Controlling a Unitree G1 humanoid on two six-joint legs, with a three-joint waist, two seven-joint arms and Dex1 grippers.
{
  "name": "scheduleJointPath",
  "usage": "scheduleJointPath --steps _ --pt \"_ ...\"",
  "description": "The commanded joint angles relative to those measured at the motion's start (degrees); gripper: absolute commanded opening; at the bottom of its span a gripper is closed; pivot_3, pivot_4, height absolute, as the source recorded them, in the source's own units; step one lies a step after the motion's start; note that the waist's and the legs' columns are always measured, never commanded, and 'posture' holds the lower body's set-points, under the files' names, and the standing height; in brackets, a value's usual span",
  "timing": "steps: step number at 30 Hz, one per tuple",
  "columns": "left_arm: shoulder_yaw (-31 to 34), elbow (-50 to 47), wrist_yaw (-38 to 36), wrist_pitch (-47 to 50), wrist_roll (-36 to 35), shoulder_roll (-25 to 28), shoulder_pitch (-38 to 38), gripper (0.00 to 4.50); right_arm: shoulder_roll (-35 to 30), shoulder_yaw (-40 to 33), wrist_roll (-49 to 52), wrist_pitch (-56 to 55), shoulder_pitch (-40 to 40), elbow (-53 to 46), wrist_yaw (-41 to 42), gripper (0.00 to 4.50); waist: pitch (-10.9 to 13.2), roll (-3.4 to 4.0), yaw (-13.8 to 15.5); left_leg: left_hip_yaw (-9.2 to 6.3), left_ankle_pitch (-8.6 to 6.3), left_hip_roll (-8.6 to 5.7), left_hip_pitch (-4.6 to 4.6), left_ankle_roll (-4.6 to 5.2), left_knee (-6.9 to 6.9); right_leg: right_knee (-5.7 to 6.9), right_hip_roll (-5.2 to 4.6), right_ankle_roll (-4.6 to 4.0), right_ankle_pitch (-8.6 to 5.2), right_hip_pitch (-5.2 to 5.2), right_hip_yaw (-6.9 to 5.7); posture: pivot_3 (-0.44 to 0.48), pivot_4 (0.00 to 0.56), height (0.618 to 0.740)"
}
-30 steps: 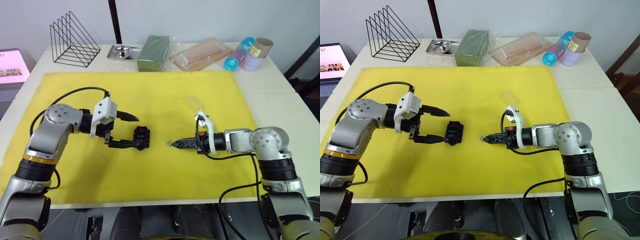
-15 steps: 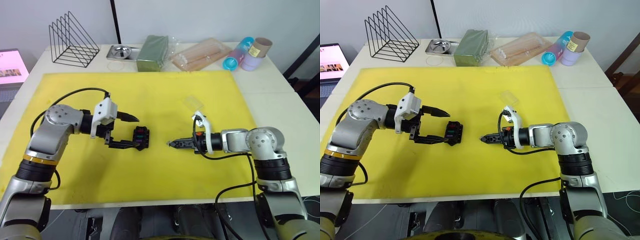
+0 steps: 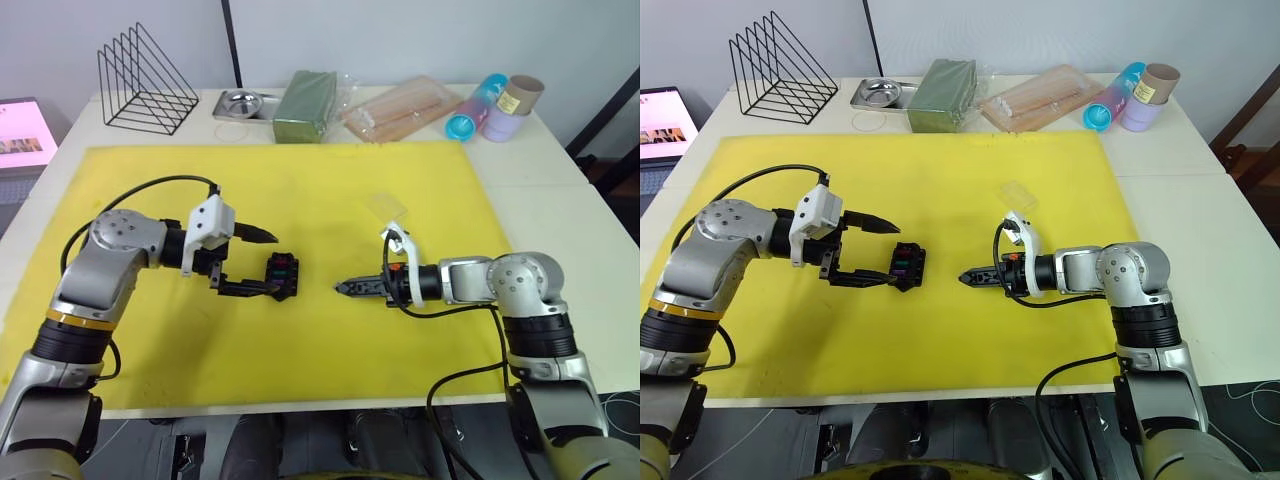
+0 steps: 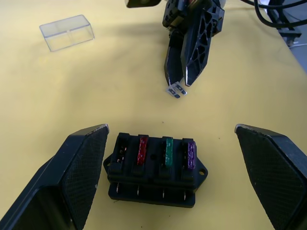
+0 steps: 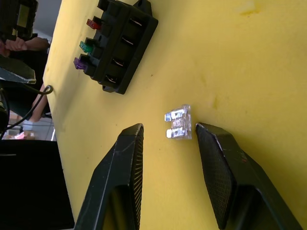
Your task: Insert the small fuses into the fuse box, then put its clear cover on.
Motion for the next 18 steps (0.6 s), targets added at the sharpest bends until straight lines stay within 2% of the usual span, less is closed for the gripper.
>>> scheduleJointPath --steps 1,8,11,14,15,18 --pt "0.4 -1.9 0.2 -0.1 -0.3 0.1 0.1 4.50 0.8 0.1 -0.4 0.1 -0.8 -0.1 0.9 1.79 0.0 0.00 0.0 0.00 0.00 0.00 0.00 0.00 0.00 0.00 0.00 0.00 0.00 0.00 0.00 0.000 0.150 0.740" --pt "0.4 -2.2 0.4 0.1 -0.2 0.2 0.1 4.50 0.6 0.0 -1.5 -0.2 -0.7 0.6 1.8 1.79 0.0 0.00 0.0 0.00 0.00 0.00 0.00 0.00 0.00 0.00 0.00 0.00 0.00 0.00 0.00 0.000 0.150 0.740" --pt "0.4 -2.2 0.4 0.2 -0.2 0.1 0.1 4.50 0.6 -0.1 -1.9 -0.2 -0.8 0.5 2.2 1.28 0.0 0.00 0.0 0.00 0.00 0.00 0.00 0.00 0.00 0.00 0.00 0.00 0.00 0.00 0.00 0.000 0.150 0.740" --pt "0.3 -2.1 0.4 0.2 -0.2 0.1 -0.1 4.50 0.6 -0.3 -2.3 -0.2 -1.0 0.6 2.4 0.22 0.0 0.00 0.0 0.00 0.00 0.00 0.00 0.00 0.00 0.00 0.00 0.00 0.00 0.00 0.00 0.000 0.150 0.740" --pt "0.3 -2.1 0.4 0.2 -0.2 0.1 -0.1 4.50 0.6 -0.3 -2.4 -0.3 -1.0 0.6 2.5 0.03 0.0 0.00 0.0 0.00 0.00 -0.01 0.00 0.00 0.00 0.00 -0.01 0.00 0.00 0.00 0.00 0.000 0.150 0.740" --pt "0.3 -2.0 0.4 0.1 -0.2 0.1 -0.2 4.50 0.5 -0.5 -2.6 -0.4 -1.1 0.7 2.7 0.03 0.0 0.00 0.0 0.00 0.00 -0.01 0.00 0.00 0.01 0.00 -0.01 0.00 0.00 0.01 0.00 0.000 0.150 0.740"
